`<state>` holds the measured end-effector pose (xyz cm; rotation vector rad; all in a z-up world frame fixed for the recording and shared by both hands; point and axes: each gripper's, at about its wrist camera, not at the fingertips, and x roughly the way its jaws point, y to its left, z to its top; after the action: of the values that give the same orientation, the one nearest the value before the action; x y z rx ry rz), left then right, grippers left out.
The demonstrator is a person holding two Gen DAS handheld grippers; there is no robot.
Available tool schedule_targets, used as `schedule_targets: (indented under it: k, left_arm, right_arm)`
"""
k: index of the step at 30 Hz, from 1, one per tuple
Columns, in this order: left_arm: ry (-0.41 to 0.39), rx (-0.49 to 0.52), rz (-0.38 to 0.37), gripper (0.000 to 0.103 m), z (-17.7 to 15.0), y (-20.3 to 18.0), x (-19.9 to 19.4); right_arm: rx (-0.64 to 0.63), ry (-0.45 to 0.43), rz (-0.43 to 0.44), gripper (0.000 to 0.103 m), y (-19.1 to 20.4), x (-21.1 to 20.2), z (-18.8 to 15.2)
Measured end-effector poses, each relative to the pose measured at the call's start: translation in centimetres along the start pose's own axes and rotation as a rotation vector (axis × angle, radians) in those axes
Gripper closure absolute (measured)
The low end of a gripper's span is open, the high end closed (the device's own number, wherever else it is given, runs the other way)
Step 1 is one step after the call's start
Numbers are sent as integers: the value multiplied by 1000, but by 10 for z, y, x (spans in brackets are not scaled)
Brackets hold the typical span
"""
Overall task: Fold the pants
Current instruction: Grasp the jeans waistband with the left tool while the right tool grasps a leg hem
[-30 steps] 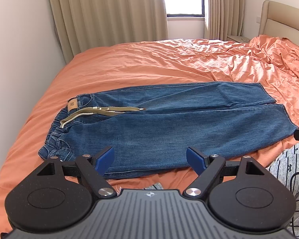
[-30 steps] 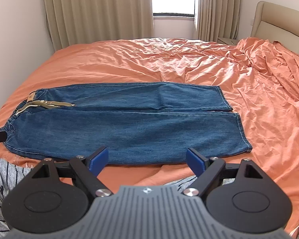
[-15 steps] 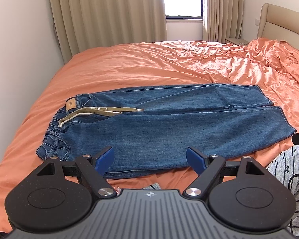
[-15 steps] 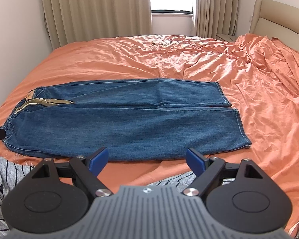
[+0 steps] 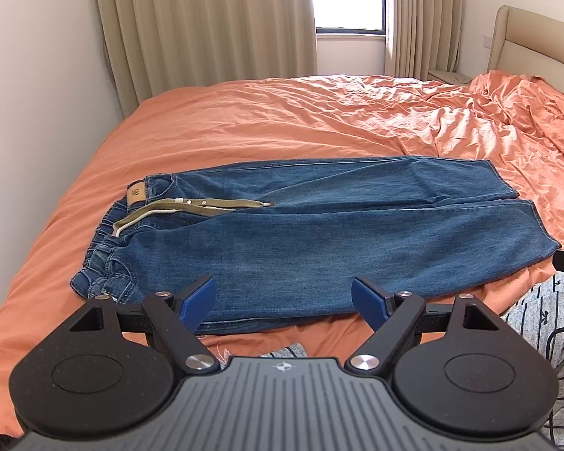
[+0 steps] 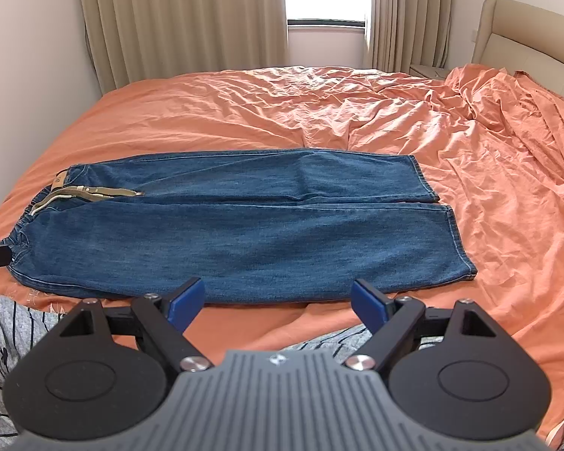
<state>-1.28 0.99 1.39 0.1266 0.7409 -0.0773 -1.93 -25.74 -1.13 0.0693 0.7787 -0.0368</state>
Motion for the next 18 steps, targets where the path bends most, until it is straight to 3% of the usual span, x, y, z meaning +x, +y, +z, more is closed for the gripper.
schedule_targets:
  k: [6, 9, 13, 18]
  left_arm:
    - [4, -1, 6, 7, 2, 10, 5]
    - [0, -15, -8, 12, 5, 19, 9]
    - [-17, -69, -33, 21, 20, 64, 20]
    - [-46, -185, -60, 29, 45, 155, 57]
  right_arm:
    - [-10, 9, 0, 22, 0, 6, 1]
    - [-10, -5, 4, 22, -4, 14, 6]
    - [22, -40, 18, 22, -18, 38, 18]
    - [63, -43, 43, 26, -40, 93, 51]
